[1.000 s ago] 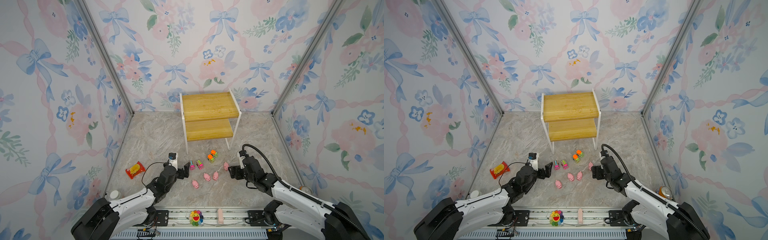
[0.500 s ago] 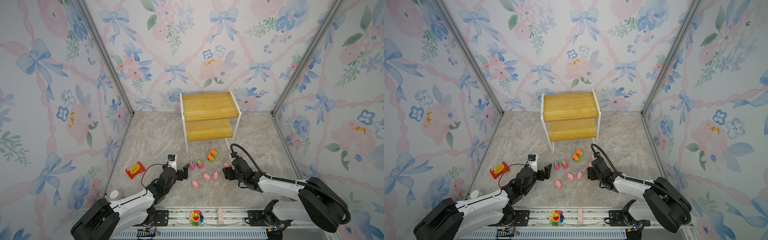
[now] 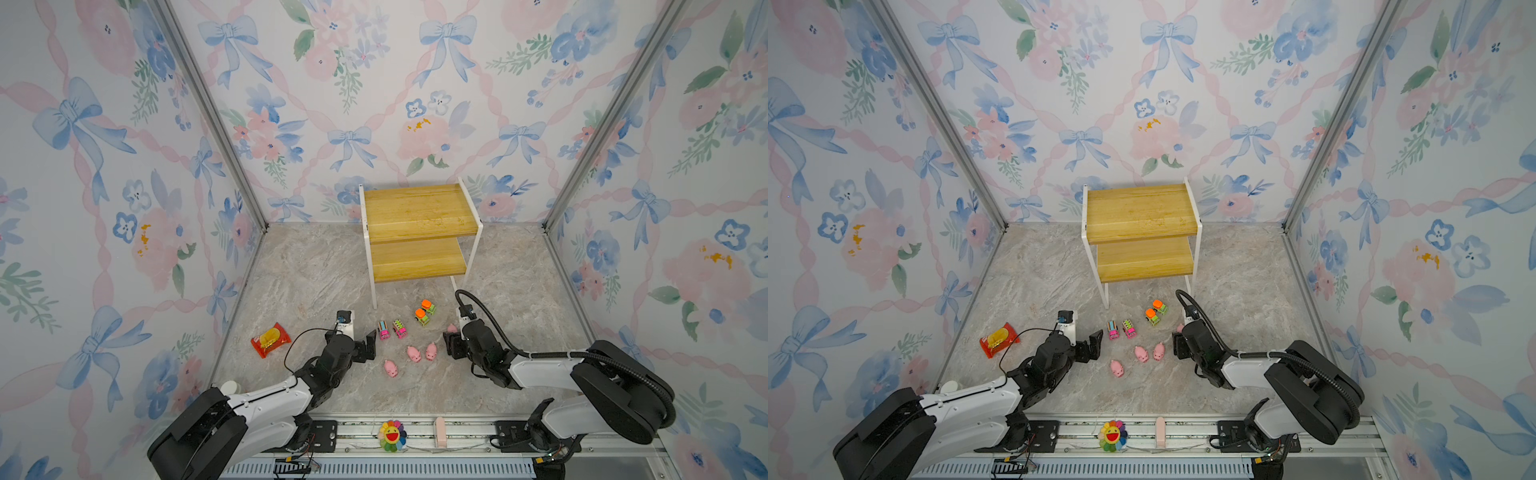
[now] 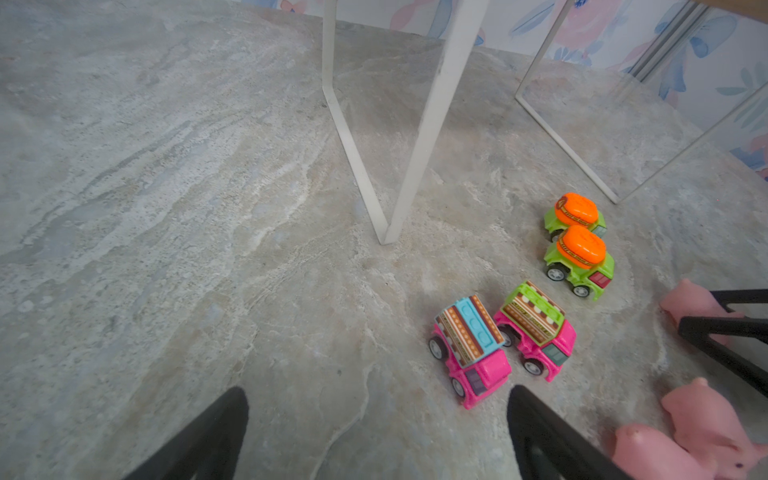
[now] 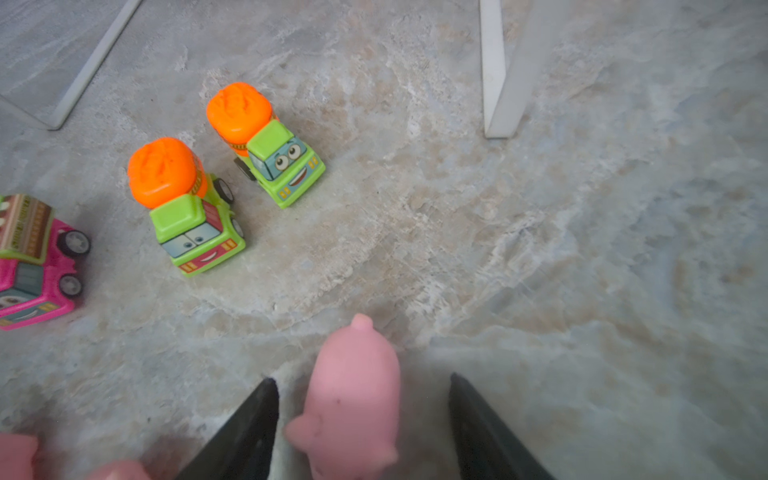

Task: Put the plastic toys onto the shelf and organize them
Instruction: 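Lower the right gripper onto a pink pig and close on it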

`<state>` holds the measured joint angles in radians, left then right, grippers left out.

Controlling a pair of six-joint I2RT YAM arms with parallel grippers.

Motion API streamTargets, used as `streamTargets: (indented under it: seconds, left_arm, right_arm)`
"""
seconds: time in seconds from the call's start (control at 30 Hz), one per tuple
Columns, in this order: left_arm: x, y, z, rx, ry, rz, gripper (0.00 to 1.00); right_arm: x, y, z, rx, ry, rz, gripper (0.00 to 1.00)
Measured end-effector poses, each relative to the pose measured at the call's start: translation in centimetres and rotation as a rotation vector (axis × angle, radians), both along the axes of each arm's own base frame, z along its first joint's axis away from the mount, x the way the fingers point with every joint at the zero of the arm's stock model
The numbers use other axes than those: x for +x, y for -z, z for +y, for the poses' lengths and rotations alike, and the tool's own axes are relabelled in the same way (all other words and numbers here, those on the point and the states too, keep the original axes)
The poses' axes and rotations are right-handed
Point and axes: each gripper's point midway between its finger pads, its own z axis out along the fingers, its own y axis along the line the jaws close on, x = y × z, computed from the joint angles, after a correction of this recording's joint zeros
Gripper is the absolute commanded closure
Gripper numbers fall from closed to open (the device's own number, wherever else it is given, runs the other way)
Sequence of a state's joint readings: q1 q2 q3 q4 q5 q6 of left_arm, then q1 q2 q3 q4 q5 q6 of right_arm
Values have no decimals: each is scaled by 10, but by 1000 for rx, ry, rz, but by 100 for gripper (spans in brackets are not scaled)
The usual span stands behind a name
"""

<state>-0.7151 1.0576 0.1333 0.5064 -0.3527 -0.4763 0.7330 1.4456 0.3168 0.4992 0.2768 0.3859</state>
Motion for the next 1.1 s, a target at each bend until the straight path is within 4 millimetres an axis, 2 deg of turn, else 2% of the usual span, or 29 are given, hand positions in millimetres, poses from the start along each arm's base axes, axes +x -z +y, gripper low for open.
streamTargets:
  seconds: [0.13,0.37,0.7,1.1]
  left_arm:
    - [0,0,0,2,-1,-2,2]
    - [0,0,0,3,-4,-4,2]
    - [0,1,0,6,-4,0,2]
    - [0,1,0,6,-4,0,2]
  right_arm:
    - [0,1,6,-17,-8,-45,39]
    - [1,3,5,-13,6,-97,43]
    - [4,4,2,8,31,-145,57]
    - [-2,3,-1,9,15,-143,72]
